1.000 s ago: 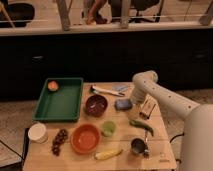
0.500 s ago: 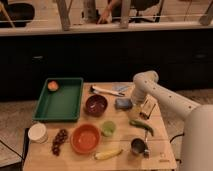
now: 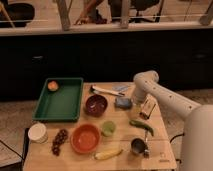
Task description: Place sponge in tray
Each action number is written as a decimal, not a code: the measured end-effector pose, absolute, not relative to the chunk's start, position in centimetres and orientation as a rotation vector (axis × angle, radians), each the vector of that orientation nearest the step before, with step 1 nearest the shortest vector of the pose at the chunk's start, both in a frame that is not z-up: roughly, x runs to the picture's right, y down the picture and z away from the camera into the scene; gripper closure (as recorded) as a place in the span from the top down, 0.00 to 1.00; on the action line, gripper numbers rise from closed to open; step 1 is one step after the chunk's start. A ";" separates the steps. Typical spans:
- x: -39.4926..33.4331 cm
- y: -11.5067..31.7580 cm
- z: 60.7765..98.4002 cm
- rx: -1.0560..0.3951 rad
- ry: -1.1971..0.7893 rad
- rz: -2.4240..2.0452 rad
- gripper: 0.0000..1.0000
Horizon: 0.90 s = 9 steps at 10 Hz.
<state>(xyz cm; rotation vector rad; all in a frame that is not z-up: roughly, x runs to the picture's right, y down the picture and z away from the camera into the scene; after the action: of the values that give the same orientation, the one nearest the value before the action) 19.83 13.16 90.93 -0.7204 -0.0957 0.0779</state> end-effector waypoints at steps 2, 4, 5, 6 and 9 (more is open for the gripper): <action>19.6 13.1 90.6 -0.705 -0.100 0.073 0.80; 19.4 12.7 90.3 -0.679 -0.104 0.070 0.80; 19.3 12.5 90.1 -0.665 -0.108 0.068 0.80; 19.0 12.2 90.0 -0.652 -0.113 0.065 0.80; 18.6 11.7 90.0 -0.635 -0.124 0.059 0.80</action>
<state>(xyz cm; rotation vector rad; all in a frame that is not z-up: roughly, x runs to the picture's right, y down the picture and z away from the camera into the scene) 18.61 11.70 89.96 -0.6348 -0.1243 0.0591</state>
